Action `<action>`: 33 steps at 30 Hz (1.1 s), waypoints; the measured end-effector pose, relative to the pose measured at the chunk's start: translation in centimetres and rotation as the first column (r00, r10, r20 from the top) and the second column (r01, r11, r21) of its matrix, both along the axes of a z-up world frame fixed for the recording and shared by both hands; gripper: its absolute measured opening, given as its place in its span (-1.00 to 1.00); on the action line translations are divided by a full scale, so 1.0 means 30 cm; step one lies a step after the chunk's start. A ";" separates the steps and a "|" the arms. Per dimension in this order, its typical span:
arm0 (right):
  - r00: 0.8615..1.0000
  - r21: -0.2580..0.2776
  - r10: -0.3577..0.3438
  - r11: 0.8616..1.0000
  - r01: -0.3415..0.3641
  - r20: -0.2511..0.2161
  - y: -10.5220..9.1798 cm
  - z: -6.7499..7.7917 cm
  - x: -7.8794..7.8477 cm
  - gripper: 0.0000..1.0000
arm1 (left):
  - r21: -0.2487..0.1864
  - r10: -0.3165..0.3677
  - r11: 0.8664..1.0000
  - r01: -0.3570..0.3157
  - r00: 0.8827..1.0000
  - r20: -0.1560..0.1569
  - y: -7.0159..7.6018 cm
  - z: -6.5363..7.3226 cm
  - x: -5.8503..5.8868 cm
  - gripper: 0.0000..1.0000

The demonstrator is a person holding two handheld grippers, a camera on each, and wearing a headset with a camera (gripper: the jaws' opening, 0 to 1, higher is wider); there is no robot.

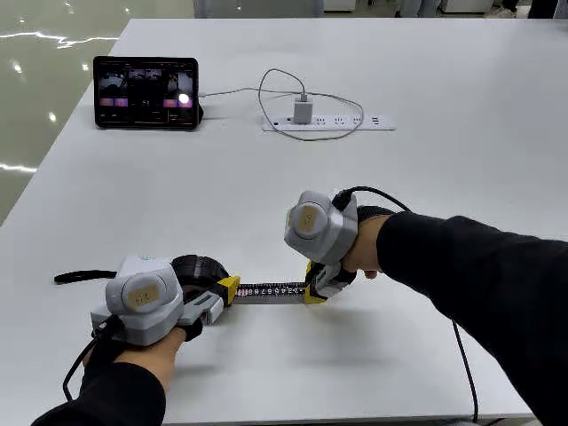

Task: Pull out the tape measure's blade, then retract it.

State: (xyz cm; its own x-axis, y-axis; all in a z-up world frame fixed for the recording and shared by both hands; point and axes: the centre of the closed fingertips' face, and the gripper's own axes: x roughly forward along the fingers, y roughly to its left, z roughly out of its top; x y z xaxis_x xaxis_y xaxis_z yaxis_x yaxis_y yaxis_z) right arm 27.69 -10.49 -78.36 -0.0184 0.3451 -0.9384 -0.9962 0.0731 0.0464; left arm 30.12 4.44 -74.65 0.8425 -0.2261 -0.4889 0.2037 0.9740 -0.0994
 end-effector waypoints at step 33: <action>1.000 0.016 0.000 1.000 0.000 0.004 0.040 -0.001 0.000 -0.79 | -0.006 0.002 1.000 -0.002 1.000 0.003 -0.001 -0.001 0.001 0.23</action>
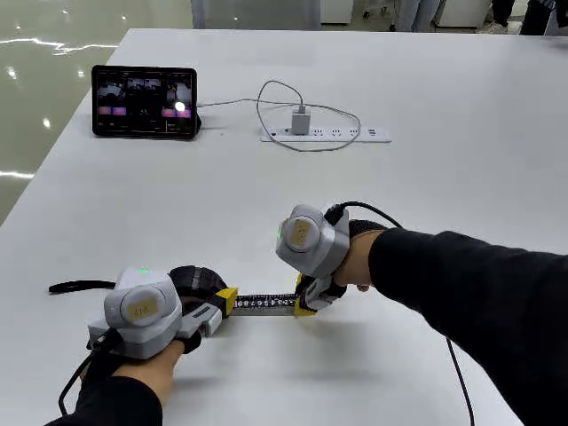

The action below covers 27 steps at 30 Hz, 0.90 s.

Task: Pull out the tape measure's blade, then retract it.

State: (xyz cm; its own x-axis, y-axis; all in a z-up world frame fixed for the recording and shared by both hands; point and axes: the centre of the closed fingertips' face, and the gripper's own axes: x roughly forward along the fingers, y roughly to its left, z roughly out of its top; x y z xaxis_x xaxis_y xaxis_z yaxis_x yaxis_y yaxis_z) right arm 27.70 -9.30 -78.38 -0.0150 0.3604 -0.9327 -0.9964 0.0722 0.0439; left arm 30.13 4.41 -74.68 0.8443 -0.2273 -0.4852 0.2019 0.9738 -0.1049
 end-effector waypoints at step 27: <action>1.000 0.010 -0.025 1.000 0.025 -0.011 0.027 0.003 0.001 -0.79 | -0.007 -0.004 1.000 0.004 1.000 -0.003 -0.002 0.000 0.001 0.23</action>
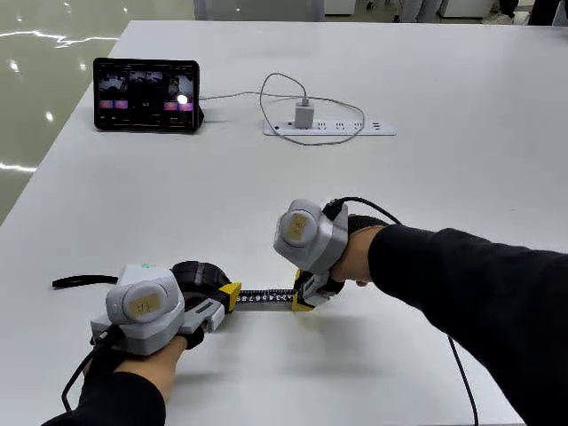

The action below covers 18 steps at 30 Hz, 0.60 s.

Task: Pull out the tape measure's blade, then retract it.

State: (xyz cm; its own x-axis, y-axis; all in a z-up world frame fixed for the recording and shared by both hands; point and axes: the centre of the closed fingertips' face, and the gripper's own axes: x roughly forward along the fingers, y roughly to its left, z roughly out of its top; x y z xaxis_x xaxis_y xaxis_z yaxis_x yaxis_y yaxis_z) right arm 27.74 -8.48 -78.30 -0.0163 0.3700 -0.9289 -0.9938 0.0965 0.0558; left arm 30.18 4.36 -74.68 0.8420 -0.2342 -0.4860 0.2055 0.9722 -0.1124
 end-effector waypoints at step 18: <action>1.000 0.028 -0.004 1.000 0.004 -0.004 0.041 0.000 -0.001 -0.79 | -0.035 0.000 0.999 0.000 1.000 -0.011 0.007 0.001 -0.003 0.22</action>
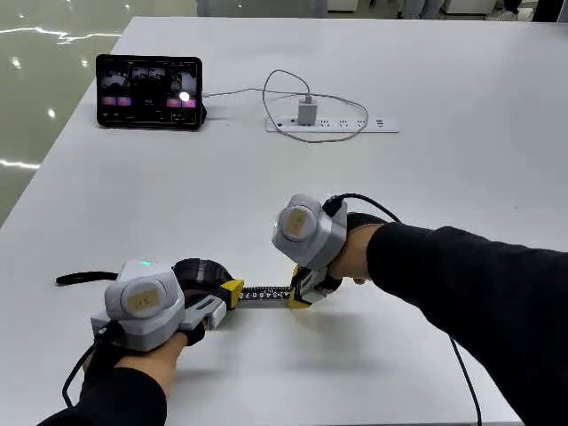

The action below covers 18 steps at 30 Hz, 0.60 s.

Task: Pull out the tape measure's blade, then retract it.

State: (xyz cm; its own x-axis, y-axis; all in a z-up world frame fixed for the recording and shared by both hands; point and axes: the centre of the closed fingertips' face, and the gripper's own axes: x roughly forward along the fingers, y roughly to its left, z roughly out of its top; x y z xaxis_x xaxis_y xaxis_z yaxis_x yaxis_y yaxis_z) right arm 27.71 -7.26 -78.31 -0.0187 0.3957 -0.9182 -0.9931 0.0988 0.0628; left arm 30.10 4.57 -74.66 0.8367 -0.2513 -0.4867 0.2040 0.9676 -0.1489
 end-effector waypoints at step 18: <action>1.000 0.030 -0.004 1.000 0.004 -0.010 0.032 0.001 0.000 -0.79 | -0.019 -0.003 1.000 0.003 1.000 0.000 0.000 0.003 0.000 0.21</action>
State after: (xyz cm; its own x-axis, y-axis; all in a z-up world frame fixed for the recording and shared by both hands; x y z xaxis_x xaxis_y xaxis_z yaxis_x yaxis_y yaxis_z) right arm 27.71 -6.30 -78.28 -0.0262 0.4233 -0.9056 -0.9920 0.1006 0.0758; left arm 30.09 4.57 -74.57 0.8358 -0.2633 -0.4818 0.2071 0.9639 -0.1675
